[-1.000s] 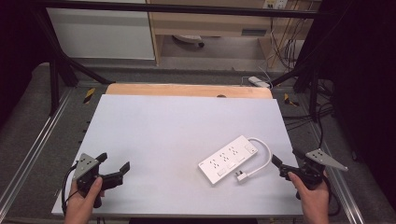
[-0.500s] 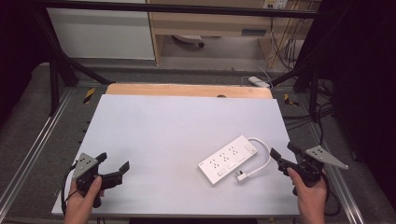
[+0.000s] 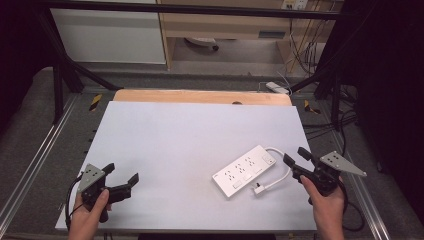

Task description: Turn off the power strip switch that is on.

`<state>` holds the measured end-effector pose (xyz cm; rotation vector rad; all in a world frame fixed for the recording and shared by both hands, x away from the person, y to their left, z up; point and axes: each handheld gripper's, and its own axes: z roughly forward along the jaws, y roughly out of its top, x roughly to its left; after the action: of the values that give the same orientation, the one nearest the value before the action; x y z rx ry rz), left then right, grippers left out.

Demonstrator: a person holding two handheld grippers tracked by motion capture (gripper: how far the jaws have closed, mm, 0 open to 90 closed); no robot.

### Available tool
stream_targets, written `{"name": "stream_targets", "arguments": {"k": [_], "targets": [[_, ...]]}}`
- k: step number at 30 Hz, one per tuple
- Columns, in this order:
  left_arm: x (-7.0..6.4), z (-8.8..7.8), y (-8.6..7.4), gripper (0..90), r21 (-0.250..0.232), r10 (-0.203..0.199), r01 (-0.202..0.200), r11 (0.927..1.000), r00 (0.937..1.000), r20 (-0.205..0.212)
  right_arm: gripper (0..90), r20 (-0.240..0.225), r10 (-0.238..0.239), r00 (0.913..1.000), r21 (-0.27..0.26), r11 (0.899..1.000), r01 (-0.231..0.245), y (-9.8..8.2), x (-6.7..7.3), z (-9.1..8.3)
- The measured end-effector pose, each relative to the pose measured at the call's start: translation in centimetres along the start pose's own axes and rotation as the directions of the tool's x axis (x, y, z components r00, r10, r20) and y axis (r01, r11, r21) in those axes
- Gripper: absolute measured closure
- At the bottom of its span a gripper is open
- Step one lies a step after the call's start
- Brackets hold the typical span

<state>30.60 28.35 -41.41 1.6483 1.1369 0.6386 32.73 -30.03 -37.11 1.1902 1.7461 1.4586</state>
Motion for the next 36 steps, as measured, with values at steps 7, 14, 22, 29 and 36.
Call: {"name": "stream_targets", "arguments": {"k": [7,14,22,29,36], "targets": [[0.1,-0.1,0.1,5.0,-0.005,-0.006,0.005,1.0,1.0,-0.007,42.3,-0.013,-0.021,0.9997,-0.008,1.0,0.02,0.3,1.0,0.3],[0.2,-0.1,0.0,5.0,-0.005,-0.005,0.005,1.0,0.9999,-0.01,46.7,-0.029,-0.044,0.9986,-0.016,0.999,0.044,0.6,1.7,0.8],[0.3,-0.2,0.1,5.0,-0.01,-0.009,0.009,0.9999,0.9999,-0.013,53.8,-0.061,-0.064,0.9961,-0.041,0.997,0.062,1.1,2.6,0.8],[0.1,-0.1,0.1,5.0,-0.001,0.004,-0.004,1.0,0.9999,-0.016,56.6,-0.056,-0.071,0.9959,-0.043,0.997,0.069,0.9,3.3,1.4],[0.1,-0.1,0.1,5.0,-0.002,0.004,-0.004,1.0,0.9999,-0.014,61.8,-0.101,-0.082,0.9915,-0.036,0.996,0.079,0.7,4.6,2.5]]}}
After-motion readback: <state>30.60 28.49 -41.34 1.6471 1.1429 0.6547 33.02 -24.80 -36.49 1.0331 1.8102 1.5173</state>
